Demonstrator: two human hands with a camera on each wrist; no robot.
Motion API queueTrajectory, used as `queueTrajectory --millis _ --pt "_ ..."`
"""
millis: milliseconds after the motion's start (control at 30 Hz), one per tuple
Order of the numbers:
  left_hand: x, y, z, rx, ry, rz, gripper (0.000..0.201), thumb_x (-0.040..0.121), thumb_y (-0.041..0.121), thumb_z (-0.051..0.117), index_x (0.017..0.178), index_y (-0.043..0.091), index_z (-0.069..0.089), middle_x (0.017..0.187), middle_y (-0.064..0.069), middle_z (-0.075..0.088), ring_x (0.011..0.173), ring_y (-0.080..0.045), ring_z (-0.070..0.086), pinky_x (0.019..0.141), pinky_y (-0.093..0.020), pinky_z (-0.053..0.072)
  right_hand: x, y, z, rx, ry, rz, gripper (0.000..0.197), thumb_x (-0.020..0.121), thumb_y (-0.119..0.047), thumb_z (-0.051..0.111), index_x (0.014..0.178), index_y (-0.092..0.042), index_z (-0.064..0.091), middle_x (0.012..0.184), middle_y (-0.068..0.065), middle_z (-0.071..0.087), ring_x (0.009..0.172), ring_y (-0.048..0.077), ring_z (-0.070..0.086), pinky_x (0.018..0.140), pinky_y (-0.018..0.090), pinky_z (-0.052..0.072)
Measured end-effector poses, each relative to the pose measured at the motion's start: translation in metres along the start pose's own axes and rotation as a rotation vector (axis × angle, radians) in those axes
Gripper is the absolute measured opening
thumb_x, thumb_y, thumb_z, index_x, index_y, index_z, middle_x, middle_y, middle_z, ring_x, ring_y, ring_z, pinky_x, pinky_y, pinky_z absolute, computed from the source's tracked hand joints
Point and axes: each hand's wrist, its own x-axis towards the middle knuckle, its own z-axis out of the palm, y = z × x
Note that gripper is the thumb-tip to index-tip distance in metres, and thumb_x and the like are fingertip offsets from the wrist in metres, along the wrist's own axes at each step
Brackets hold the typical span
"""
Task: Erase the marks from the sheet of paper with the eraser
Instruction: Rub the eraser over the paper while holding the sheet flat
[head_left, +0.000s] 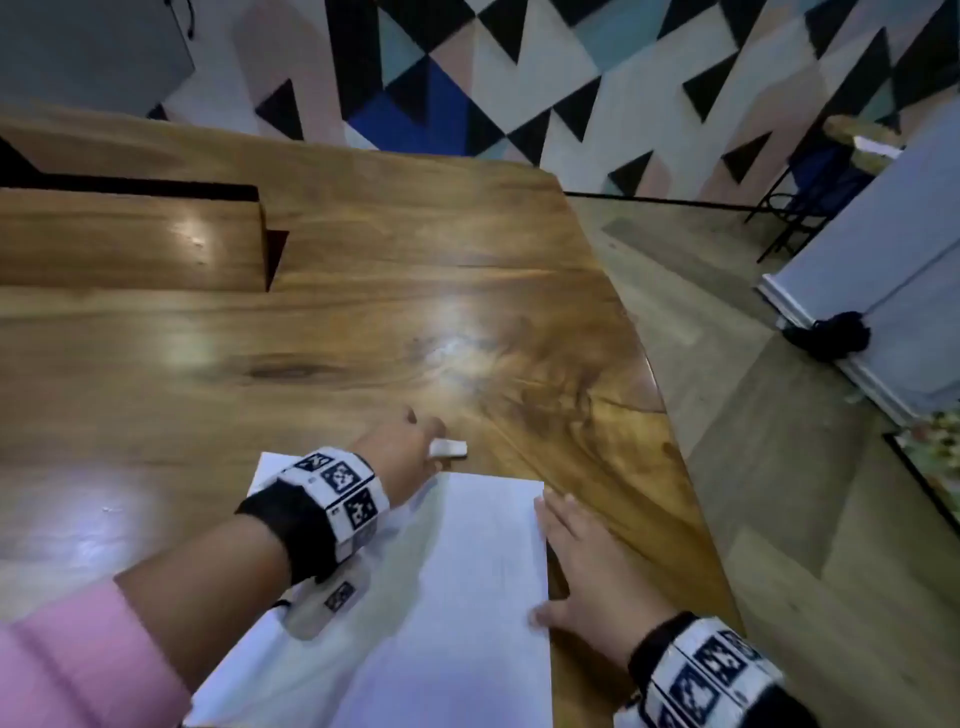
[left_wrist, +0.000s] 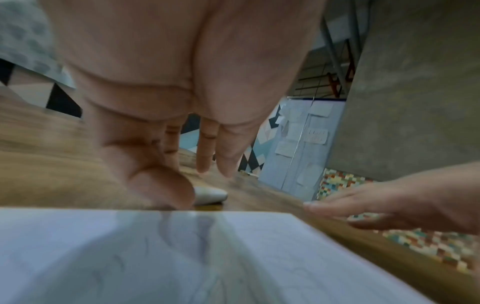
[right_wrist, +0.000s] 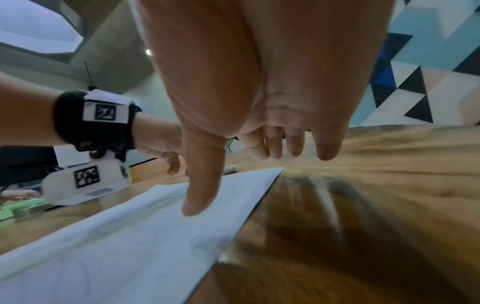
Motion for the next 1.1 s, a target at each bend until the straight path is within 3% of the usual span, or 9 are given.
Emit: queueTrajectory --millis 100,267,467,567,667,733,867,967,1100 --pt "0.019 0.001 0.007 -0.016 0.016 -0.052 0.04 0.085 0.024 0.054 0.123 0.014 0.044 0.118 -0.017 0.04 0.098 -0.037 0.053 0.082 -0.036 0.045 0.009 0.0 0.003 -0.066 -0.025 -0.019 0.11 0.079 -0.042 0.068 0.147 -0.018 -0.014 0.154 -0.009 -0.021 0.14 0.008 -0.02 0.115 0.03 -0.008" --pt "0.032 0.007 0.009 -0.02 0.016 -0.043 0.029 0.087 0.017 0.052 0.114 0.007 0.047 0.115 -0.018 0.042 0.093 -0.034 0.05 0.069 -0.03 0.031 0.018 -0.005 0.01 -0.123 -0.026 -0.024 0.109 0.079 -0.047 0.066 0.147 -0.023 -0.017 0.153 -0.014 -0.024 0.136 0.005 -0.026 0.113 0.034 -0.012" --pt "0.029 0.0 0.008 -0.071 0.106 0.063 0.017 0.08 0.018 0.06 0.092 0.007 0.055 0.097 -0.014 0.058 0.086 -0.032 0.056 0.074 -0.038 0.047 0.027 -0.008 0.01 -0.118 -0.043 -0.01 0.115 0.075 -0.05 0.068 0.146 -0.025 -0.019 0.143 -0.022 -0.033 0.138 0.007 -0.027 0.115 0.036 -0.011" --pt "0.015 0.003 0.004 -0.15 0.153 0.089 0.017 0.077 0.023 0.066 0.089 0.012 0.061 0.081 -0.006 0.062 0.077 -0.024 0.054 0.067 -0.03 0.043 0.027 -0.003 0.012 -0.09 0.0 -0.02 0.12 0.072 -0.052 0.07 0.145 -0.024 -0.021 0.139 -0.02 -0.037 0.132 0.0 -0.029 0.112 0.031 -0.013" --pt "-0.001 0.014 0.009 -0.234 0.054 0.134 0.021 0.074 0.024 0.07 0.093 0.019 0.066 0.067 0.005 0.055 0.07 -0.016 0.051 0.061 -0.023 0.038 0.028 0.0 0.015 -0.069 -0.002 -0.008 0.122 0.07 -0.053 0.071 0.145 -0.025 -0.021 0.139 -0.02 -0.038 0.129 -0.003 -0.03 0.11 0.027 -0.014" --pt "-0.005 0.022 0.016 -0.233 -0.009 0.134 0.021 0.074 0.029 0.069 0.093 0.02 0.067 0.071 0.001 0.06 0.072 -0.018 0.054 0.062 -0.023 0.037 0.029 -0.001 0.016 -0.065 -0.007 -0.003 0.124 0.068 -0.053 0.072 0.145 -0.025 -0.02 0.138 -0.021 -0.038 0.129 -0.004 -0.03 0.109 0.027 -0.014" --pt "0.001 0.024 0.025 -0.24 0.027 0.107 0.022 0.076 0.035 0.066 0.092 0.02 0.067 0.079 -0.003 0.062 0.08 -0.021 0.057 0.069 -0.025 0.04 0.031 -0.005 0.018 -0.071 0.022 0.008 0.125 0.064 -0.056 0.073 0.146 -0.026 -0.017 0.14 -0.022 -0.035 0.128 -0.002 -0.032 0.108 0.028 -0.016" --pt "0.001 0.023 0.028 -0.251 0.028 0.092 0.021 0.077 0.03 0.067 0.09 0.015 0.067 0.079 -0.003 0.066 0.08 -0.021 0.057 0.07 -0.024 0.041 0.026 -0.003 0.018 -0.126 0.019 0.037 0.123 0.065 -0.064 0.066 0.144 -0.031 -0.021 0.138 -0.023 -0.039 0.129 0.003 -0.037 0.109 0.037 -0.02" --pt "0.007 0.026 0.021 -0.327 -0.014 0.111 0.017 0.072 0.023 0.072 0.088 0.016 0.068 0.06 0.008 0.055 0.069 -0.017 0.057 0.063 -0.022 0.037 0.023 -0.003 0.017 -0.112 -0.02 0.094 0.124 0.064 -0.07 0.062 0.138 -0.037 -0.031 0.134 -0.027 -0.044 0.127 0.007 -0.042 0.11 0.048 -0.02"
